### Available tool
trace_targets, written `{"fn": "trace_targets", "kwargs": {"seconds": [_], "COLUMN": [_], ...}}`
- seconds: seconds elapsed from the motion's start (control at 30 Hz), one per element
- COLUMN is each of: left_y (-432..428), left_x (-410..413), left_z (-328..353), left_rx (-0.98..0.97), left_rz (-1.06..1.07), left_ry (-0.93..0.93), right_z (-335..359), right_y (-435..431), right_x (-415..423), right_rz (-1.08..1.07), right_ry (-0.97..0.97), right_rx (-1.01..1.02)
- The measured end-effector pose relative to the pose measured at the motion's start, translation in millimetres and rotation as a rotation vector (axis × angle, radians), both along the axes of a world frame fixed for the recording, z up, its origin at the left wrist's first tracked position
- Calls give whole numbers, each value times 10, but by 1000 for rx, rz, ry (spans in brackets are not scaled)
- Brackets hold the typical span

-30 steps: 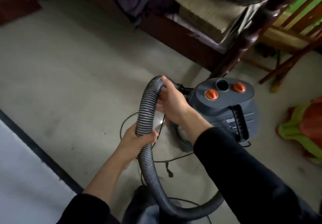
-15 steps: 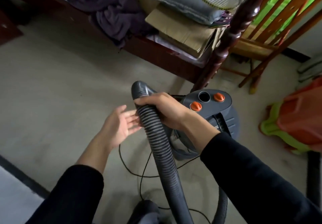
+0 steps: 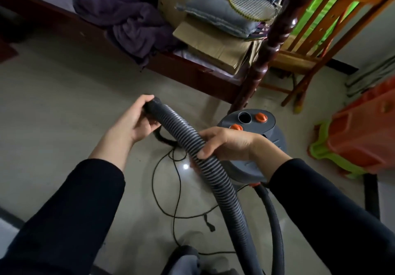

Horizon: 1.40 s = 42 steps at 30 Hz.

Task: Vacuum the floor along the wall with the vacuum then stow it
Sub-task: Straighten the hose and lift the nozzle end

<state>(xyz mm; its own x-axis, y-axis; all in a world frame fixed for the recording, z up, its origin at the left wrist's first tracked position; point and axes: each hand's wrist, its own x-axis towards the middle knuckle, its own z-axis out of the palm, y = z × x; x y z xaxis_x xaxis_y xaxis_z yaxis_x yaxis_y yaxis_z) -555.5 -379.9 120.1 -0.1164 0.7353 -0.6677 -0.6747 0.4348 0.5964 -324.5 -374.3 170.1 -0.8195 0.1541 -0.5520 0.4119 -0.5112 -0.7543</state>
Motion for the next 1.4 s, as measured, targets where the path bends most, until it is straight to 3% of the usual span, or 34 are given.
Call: {"fn": "trace_targets", "kwargs": {"seconds": [0.13,0.27,0.4,0.53,0.7,0.83,0.97,1.03,1.1,1.17,1.27,1.33,1.4], "left_y": [91,107,-50,-252,-512,-721,-798,-760,-680,-566,-348,-168,1], "left_x": [79,-40,-165,-117,122,537,957,1036,1037,1052,1186,1432,1772], "left_z": [283,579,764,857,890,808,726,715,636,543,445,468,579], "left_rx": [52,118,168,214,332,420,422,476,482,373,159,115,124], "left_rz": [-71,15,-82,-206,-306,-433,-505,-682,-860,-808,-442,-298,-288], "left_ry": [49,70,165,157,248,259,275,285,294,239,-84,-269,-352], "right_z": [109,223,201,227,289,479,702,773,885,1008,1146,1206,1252], "right_y": [42,125,219,324,425,470,494,451,365,283,155,-4,-231], "right_x": [49,80,-12,-250,-484,-639,-491,-227,98,461,1033,1420,1782], "right_rz": [78,16,-332,-644,-631,-569,-530,-564,-633,-679,-764,-831,-868], "right_ry": [32,59,46,-42,-209,-219,-366,-422,-352,-248,-113,-66,-45], "right_rx": [-20,-31,-42,73,171,193,507,574,530,464,386,366,369]}}
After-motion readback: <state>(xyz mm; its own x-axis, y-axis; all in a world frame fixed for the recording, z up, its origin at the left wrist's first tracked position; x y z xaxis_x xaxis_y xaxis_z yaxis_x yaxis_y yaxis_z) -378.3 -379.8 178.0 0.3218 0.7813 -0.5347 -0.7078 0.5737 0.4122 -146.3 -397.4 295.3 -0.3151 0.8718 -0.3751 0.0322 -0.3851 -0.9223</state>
